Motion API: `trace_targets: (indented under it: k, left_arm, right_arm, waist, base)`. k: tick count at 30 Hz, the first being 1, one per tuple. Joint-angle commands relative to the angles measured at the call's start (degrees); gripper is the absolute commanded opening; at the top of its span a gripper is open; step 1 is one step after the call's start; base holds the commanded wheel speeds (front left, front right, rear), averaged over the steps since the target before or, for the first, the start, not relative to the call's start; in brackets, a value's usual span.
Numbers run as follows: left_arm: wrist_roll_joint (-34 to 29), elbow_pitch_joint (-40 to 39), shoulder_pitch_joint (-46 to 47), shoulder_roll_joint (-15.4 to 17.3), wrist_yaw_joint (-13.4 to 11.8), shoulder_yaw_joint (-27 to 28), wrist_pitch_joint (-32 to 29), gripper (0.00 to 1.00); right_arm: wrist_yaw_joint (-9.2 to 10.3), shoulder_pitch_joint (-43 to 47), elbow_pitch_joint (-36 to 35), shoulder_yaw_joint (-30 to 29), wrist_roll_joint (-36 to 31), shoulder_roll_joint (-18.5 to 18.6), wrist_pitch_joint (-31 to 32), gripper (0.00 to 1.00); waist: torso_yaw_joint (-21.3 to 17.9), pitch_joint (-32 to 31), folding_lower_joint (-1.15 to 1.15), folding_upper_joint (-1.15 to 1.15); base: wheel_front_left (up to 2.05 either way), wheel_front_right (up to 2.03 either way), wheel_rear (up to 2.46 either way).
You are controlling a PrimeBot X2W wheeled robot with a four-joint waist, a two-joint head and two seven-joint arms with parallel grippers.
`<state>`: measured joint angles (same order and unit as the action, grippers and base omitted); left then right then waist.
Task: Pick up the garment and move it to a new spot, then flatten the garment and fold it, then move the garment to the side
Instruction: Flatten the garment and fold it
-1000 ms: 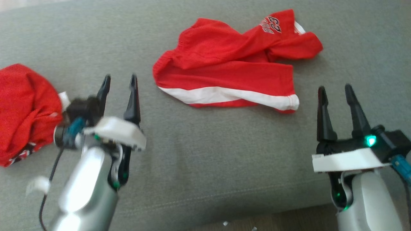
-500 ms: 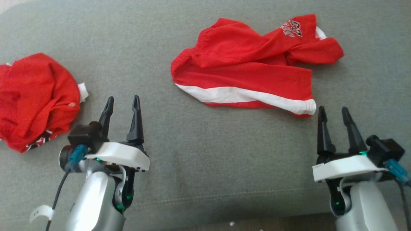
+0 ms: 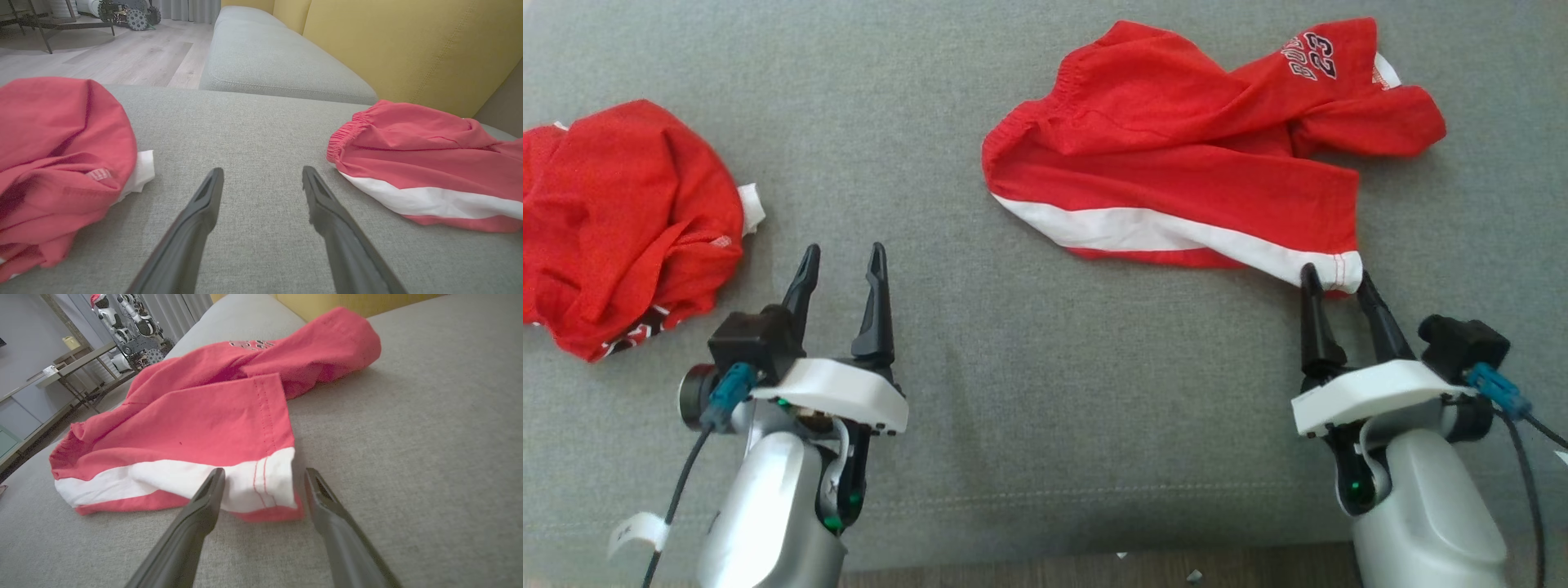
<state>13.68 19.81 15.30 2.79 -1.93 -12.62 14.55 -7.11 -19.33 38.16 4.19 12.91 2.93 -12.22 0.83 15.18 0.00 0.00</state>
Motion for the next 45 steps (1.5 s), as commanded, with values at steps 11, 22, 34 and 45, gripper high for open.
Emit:
trace_targets:
  k: [11, 22, 34, 45]
  left_arm:
    - [-1.2, -0.2, 2.3, 0.2, 0.7, 2.7, 0.4, 1.0]
    - [-4.9, 3.5, 6.4, 0.3, 4.4, -0.2, 0.4, 1.0]
    - [-9.5, 15.4, 16.5, 2.9, 9.0, -9.7, 0.4, 1.0]
    - [-5.1, 17.6, 21.3, 4.3, 9.4, -17.7, 0.4, 1.0]
  right_arm:
    - [-0.37, -3.7, 1.6, 3.8, 0.8, -0.1, -1.8, 0.0]
    - [-0.37, -5.3, -2.6, -6.3, -3.5, -0.1, 0.8, 0.0]
    - [-0.37, -7.8, -6.3, -3.9, -2.2, -0.1, 2.9, 0.0]
    - [-0.37, -8.7, -6.2, -2.5, -1.6, -0.1, 2.4, 0.0]
  waist:
    - [-1.0, 0.2, 0.0, 0.0]
    - [-5.4, 2.8, 0.0, 0.0]
    - [-8.4, 7.5, 0.0, 0.0]
    - [-10.2, 8.4, 0.0, 0.0]
  base:
    - [0.0, 0.0, 0.0]
    - [0.0, 0.0, 0.0]
    - [0.0, 0.0, 0.0]
    - [0.0, 0.0, 0.0]
